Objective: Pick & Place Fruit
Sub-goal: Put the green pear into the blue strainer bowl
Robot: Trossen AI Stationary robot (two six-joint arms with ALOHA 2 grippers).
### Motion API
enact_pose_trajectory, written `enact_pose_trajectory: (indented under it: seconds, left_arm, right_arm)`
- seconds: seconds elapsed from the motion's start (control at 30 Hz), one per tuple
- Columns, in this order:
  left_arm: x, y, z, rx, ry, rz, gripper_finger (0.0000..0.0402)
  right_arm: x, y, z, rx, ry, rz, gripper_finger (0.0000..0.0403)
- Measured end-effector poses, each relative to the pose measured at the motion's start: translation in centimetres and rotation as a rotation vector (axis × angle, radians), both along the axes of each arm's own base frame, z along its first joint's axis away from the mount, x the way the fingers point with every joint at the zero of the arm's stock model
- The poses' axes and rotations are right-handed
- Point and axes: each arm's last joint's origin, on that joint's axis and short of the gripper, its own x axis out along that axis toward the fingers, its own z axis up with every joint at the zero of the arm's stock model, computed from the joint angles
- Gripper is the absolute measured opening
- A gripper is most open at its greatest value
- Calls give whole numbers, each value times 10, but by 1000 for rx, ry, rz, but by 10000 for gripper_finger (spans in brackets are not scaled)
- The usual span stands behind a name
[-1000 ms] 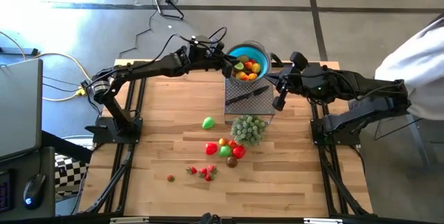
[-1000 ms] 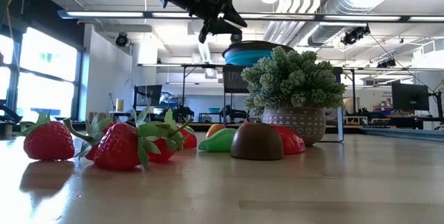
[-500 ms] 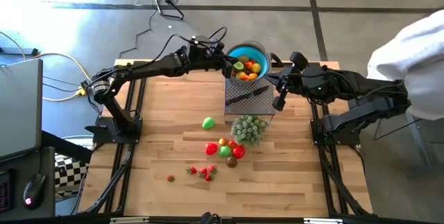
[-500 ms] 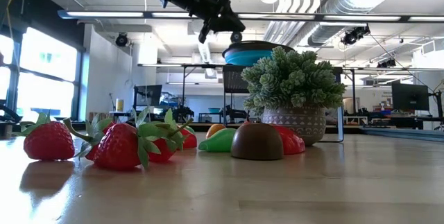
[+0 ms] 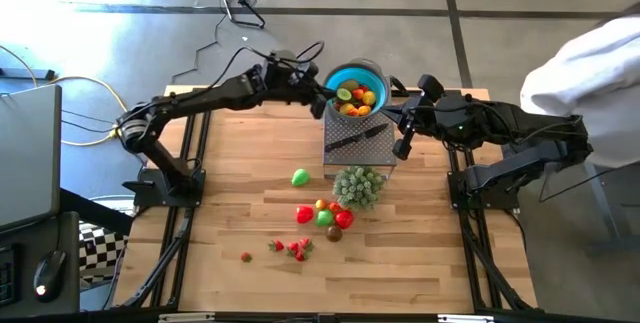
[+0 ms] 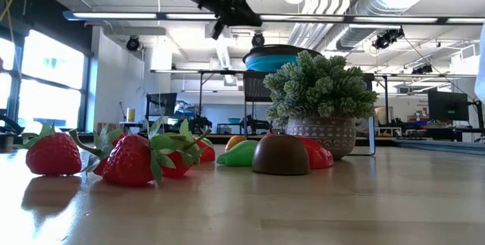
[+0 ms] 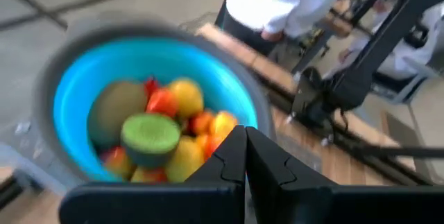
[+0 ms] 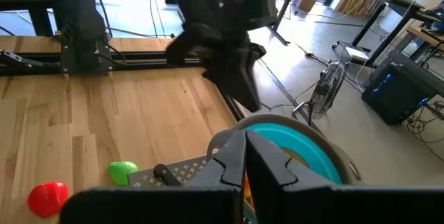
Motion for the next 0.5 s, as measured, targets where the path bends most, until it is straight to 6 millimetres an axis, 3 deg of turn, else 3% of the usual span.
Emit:
enact_pose_trajectory:
  seconds: [0.23,0.5]
  left_arm:
    - [-18,-19,18,58,30,-49,1]
    - [-21,-47,24,124,79,-107,1]
  right_arm:
    - [0,0,0,0,0,0,4]
    - [0,0,0,38,-21,-16,4]
